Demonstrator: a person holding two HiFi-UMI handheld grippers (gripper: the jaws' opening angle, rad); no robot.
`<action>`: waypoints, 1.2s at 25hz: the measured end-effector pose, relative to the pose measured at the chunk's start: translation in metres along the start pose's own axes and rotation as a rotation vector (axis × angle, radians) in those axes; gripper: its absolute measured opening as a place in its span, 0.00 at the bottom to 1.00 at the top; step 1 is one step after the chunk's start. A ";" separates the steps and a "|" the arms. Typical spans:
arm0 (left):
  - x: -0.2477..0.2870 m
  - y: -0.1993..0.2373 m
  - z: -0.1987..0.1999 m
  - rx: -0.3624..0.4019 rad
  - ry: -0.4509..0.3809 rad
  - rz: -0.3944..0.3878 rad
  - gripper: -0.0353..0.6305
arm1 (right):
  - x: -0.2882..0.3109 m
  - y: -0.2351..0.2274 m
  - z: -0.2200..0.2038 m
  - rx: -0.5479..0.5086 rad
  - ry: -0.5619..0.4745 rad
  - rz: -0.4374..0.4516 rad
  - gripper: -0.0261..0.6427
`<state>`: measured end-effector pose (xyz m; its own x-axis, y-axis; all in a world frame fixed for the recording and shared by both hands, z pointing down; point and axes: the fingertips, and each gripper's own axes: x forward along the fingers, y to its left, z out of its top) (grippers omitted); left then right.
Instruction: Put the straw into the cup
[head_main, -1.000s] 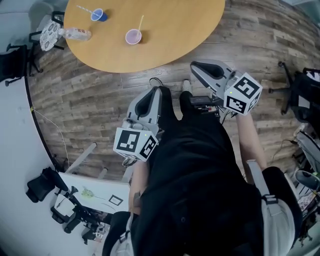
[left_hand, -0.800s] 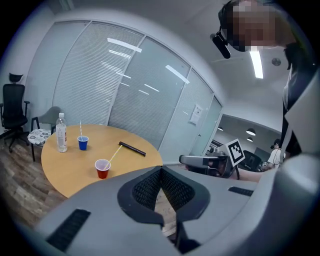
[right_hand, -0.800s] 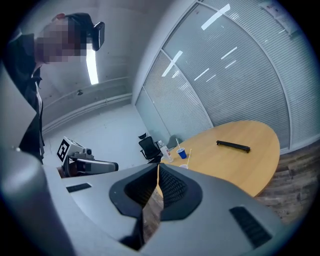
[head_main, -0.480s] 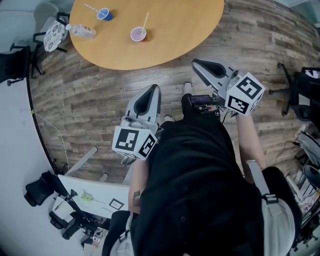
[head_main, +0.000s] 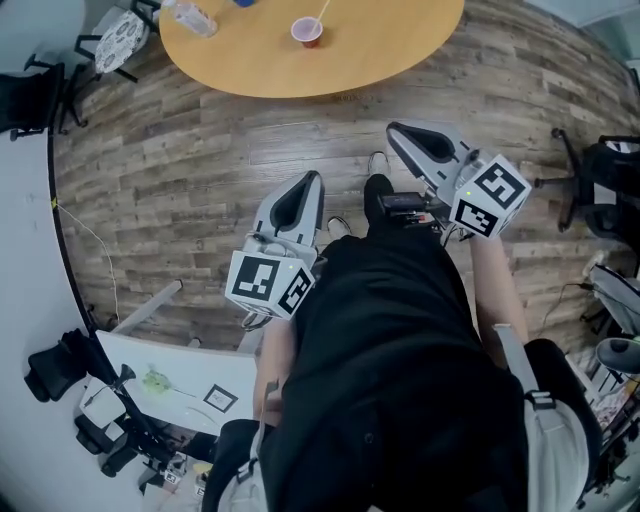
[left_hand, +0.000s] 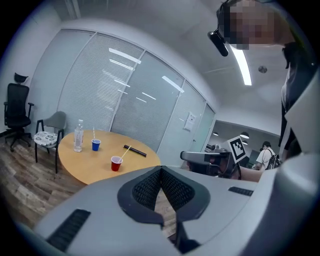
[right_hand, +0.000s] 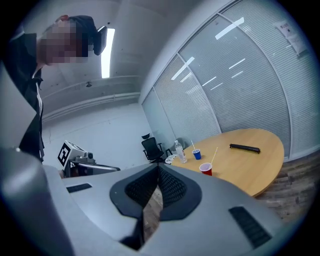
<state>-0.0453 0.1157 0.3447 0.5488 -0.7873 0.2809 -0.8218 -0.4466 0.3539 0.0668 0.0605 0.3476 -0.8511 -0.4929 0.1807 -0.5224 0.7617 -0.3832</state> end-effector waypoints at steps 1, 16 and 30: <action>-0.010 -0.001 -0.003 -0.002 -0.004 -0.001 0.07 | -0.002 0.010 -0.004 0.001 -0.001 -0.003 0.07; -0.113 -0.020 -0.066 -0.028 0.025 -0.106 0.07 | -0.043 0.126 -0.065 0.012 0.005 -0.099 0.07; -0.117 -0.024 -0.050 0.000 -0.008 -0.113 0.07 | -0.062 0.130 -0.049 -0.044 -0.018 -0.132 0.07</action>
<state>-0.0824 0.2399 0.3475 0.6364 -0.7355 0.2324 -0.7551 -0.5325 0.3825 0.0493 0.2106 0.3311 -0.7738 -0.5973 0.2109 -0.6321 0.7070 -0.3170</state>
